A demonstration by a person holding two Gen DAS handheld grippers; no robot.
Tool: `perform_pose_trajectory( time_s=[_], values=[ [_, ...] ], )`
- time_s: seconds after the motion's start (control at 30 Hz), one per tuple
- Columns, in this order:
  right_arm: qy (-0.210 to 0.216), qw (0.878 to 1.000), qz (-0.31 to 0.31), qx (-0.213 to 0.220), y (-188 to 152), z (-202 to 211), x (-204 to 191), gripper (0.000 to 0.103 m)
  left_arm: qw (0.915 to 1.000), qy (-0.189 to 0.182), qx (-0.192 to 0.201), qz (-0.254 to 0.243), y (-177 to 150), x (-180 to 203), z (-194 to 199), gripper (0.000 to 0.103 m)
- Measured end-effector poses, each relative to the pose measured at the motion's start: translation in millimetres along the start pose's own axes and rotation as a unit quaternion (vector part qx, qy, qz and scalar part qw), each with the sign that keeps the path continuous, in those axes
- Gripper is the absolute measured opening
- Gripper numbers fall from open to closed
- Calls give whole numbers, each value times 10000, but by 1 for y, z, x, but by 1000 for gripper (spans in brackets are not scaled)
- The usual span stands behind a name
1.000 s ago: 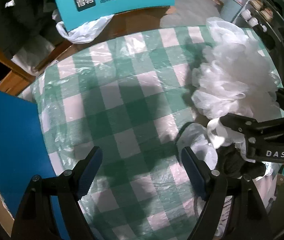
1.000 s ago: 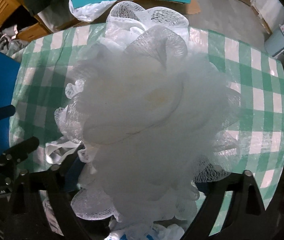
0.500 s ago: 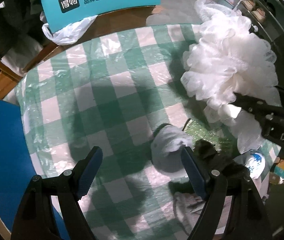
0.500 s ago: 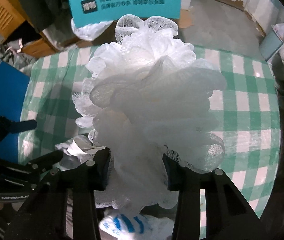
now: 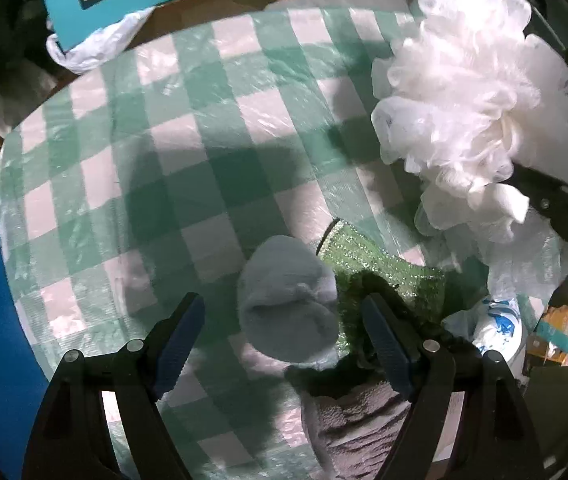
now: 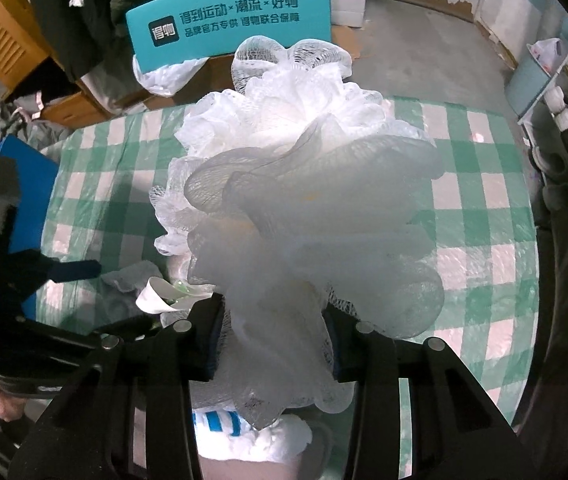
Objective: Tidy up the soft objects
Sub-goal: 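Grasp the white mesh bath puff with the right gripper while the left grasps a grey sock, then lift the bath puff and grey sock and carry them toward the box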
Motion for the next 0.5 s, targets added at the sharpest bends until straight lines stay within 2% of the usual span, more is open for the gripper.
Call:
perform_pose_trajectory(
  time_s=[0.17, 0.2, 0.23, 0.3, 0.37, 0.5],
  values=[
    [55, 10000, -35, -6, -4, 2, 2, 38, 9999, 10, 124, 11, 4, 0, -3, 80],
    [61, 10000, -37, -3, -5, 2, 3, 38, 9999, 6, 130, 14, 4, 0, -4, 76],
    [65, 10000, -38, 0, -5, 3, 3, 38, 9999, -12, 113, 16, 4, 0, -6, 64],
    [85, 9999, -48, 25, -5, 5, 4, 38, 10000, -34, -6, -11, 4, 0, -15, 49],
    [98, 9999, -35, 60, -4, 9, 5, 38, 9999, -56, -40, -82, 1, 0, -18, 47],
    [126, 9999, -31, 101, -2, 12, 1, 38, 9997, -16, 53, -220, 0, 1, -17, 33]
  ],
)
Point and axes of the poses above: each gripper's, at about its wrist camera, not at the fingertips, and z roughly against the way its jaws point, x to its right, y to its top, the point moved 8 cm from there along -z, roughly the way its jaws point, and after that the axes turned 12 degrees about x, right-handed, at the moved point
